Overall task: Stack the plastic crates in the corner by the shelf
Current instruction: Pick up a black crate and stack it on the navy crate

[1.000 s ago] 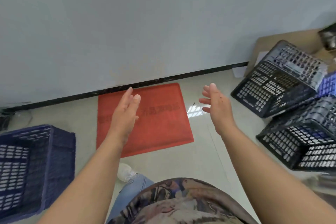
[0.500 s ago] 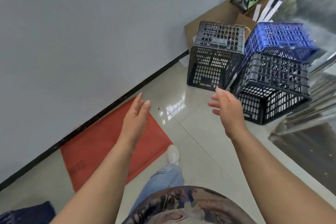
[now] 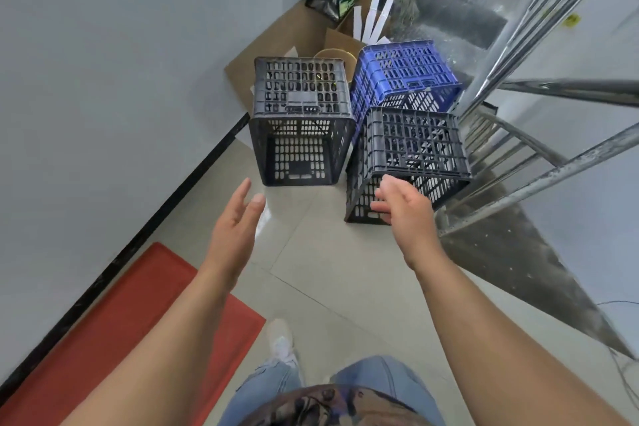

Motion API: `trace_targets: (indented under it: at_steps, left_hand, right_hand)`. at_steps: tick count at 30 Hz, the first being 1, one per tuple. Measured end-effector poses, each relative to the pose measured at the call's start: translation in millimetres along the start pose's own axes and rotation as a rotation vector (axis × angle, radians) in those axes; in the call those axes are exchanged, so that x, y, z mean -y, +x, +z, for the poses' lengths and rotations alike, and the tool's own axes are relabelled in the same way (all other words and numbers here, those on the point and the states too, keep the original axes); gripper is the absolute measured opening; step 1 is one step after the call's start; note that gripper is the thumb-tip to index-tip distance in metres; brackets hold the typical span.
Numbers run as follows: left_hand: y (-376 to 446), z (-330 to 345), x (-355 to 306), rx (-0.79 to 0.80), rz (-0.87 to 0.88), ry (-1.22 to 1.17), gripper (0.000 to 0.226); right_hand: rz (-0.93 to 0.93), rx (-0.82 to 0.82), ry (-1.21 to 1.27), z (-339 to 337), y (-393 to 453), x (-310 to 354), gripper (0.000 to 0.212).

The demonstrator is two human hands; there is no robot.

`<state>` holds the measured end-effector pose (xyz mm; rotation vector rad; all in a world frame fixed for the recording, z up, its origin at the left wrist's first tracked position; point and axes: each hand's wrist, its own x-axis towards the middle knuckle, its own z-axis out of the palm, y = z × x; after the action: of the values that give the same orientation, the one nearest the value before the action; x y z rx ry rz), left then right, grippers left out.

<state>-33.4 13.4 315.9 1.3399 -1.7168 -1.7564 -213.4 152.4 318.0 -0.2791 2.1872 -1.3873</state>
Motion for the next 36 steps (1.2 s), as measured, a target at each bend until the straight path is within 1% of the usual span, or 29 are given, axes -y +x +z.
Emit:
trace_targets:
  at_steps: [4, 7, 12, 17, 21, 24, 26, 30, 33, 36]
  left_hand:
    - [34.3, 35.8, -12.2, 0.044, -0.002, 0.026, 0.051]
    - [51.0, 71.0, -16.0, 0.046, -0.019, 0.029, 0.05]
    - [74.2, 141.1, -22.3, -0.03, -0.059, 0.019, 0.049]
    - [102.9, 218.6, -16.9, -0.077, -0.12, -0.012, 0.048]
    - [130.1, 262.4, -5.2, -0.067, -0.123, 0.017, 0.044]
    - [148.0, 280.6, 3.8, -0.056, -0.145, 0.01, 0.044]
    - [159.9, 287.9, 11.4, -0.046, -0.162, 0.017, 0.046]
    - [179.6, 296.3, 29.6, -0.065, -0.24, -0.006, 0.048]
    - [186.7, 299.9, 42.8, -0.086, -0.27, -0.023, 0.049]
    - [189.9, 301.1, 56.8, -0.091, -0.291, -0.028, 0.051]
  right_hand:
    - [0.032, -0.026, 0.058, -17.7, 36.5, 2.0, 0.038]
    - [0.055, -0.04, 0.071, -43.0, 67.9, -5.0, 0.039]
    - [0.082, -0.002, 0.037, -89.9, 134.7, -24.6, 0.04]
    - [0.097, 0.037, -0.036, -129.8, 205.2, -45.7, 0.039]
    - [0.099, 0.058, -0.143, -149.2, 254.0, -65.3, 0.038]
    - [0.109, 0.091, -0.206, -152.5, 283.2, -81.2, 0.047]
    - [0.087, 0.125, -0.294, -150.3, 299.6, -91.8, 0.049]
    - [0.02, 0.259, -0.569, -139.6, 332.7, -118.0, 0.048]
    - [0.015, 0.349, -0.76, -130.2, 352.6, -139.1, 0.048]
    - [-0.006, 0.379, -0.941, -120.1, 366.2, -153.7, 0.05]
